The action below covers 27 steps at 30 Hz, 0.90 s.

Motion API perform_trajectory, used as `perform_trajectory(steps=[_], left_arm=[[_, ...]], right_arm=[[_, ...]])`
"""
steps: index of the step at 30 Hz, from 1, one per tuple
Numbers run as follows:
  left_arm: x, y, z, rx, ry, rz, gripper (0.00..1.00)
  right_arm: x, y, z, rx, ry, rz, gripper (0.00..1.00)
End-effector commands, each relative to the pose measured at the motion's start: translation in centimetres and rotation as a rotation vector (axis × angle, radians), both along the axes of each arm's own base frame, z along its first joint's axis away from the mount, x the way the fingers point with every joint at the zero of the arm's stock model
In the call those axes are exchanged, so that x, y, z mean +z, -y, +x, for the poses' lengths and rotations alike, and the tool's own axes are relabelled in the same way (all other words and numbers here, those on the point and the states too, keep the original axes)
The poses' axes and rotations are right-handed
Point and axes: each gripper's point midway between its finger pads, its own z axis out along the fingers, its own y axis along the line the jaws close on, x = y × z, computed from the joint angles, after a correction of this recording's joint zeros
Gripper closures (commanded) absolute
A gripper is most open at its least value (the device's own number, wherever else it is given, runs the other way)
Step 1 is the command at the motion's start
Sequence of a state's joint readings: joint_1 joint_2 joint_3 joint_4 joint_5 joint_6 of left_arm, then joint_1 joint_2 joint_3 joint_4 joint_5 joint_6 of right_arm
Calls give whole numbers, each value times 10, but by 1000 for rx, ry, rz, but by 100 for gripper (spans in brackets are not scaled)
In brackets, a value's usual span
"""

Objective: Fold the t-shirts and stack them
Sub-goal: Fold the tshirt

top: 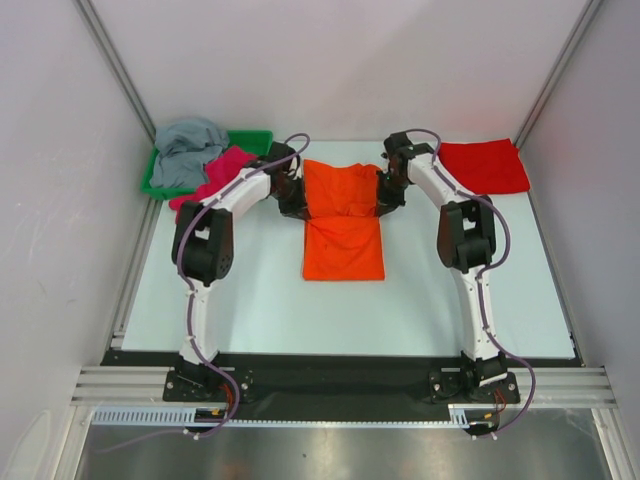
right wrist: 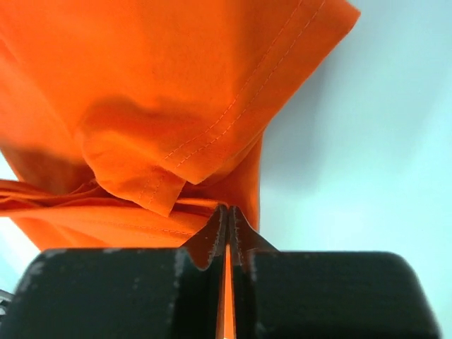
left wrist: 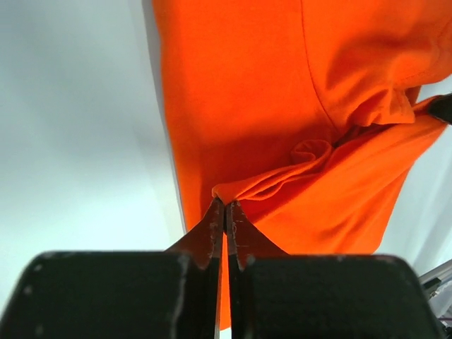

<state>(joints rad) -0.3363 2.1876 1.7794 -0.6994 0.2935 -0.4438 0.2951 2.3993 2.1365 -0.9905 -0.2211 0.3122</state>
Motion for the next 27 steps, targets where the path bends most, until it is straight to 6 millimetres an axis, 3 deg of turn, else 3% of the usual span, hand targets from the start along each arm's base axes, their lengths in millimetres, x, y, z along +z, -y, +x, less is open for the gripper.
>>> perform_trajectory(steps=[1, 4, 5, 7, 8, 12, 13, 15, 16, 17, 18, 19, 20, 21, 22, 23, 24, 26, 27], left_arm=[[4, -3, 15, 16, 25, 9, 96], [0, -5, 17, 17, 16, 23, 80], [-1, -9, 16, 23, 5, 36, 76], [8, -16, 21, 41, 36, 63, 71], [11, -20, 20, 49, 40, 75, 59], [37, -31, 15, 66, 100, 104, 54], [42, -32, 12, 69, 111, 104, 53], [58, -31, -3, 57, 137, 82, 50], [62, -22, -14, 25, 136, 54, 50], [81, -16, -21, 7, 176, 16, 52], [69, -14, -39, -14, 139, 0, 53], [73, -3, -52, -40, 136, -46, 55], [62, 8, -71, -82, 103, -106, 60], [72, 16, -84, -108, 115, -152, 62], [71, 26, -97, -131, 102, -184, 62], [59, 33, -112, -161, 77, -228, 62], [60, 39, -120, -173, 77, -258, 62], [57, 54, -130, -185, 68, -325, 67], [45, 53, -139, -177, 32, -324, 68]], right_arm=[[13, -4, 12, 13, 36, 48, 95], [4, -1, 13, 13, 13, 36, 73], [5, 1, 14, 8, 14, 32, 70], [17, 7, 20, -8, 42, 23, 59], [21, 12, 23, -15, 56, 15, 56], [49, 32, 20, -44, 93, -70, 51], [62, 32, 15, -39, 107, -72, 51], [68, 32, 2, -32, 96, -76, 51], [57, 31, -16, -21, 45, -80, 51], [72, 27, -25, -11, 67, -53, 52], [76, 21, -32, 1, 76, -10, 53], [61, 19, -53, 8, 20, 1, 53], [73, 12, -65, 26, 39, 32, 55], [76, 5, -70, 36, 47, 72, 60], [59, 4, -90, 40, -8, 74, 63], [60, -1, -98, 42, -11, 92, 65], [68, -8, -102, 53, 16, 128, 72], [52, -8, -121, 44, -28, 141, 80], [53, -14, -123, 32, -26, 186, 88]])
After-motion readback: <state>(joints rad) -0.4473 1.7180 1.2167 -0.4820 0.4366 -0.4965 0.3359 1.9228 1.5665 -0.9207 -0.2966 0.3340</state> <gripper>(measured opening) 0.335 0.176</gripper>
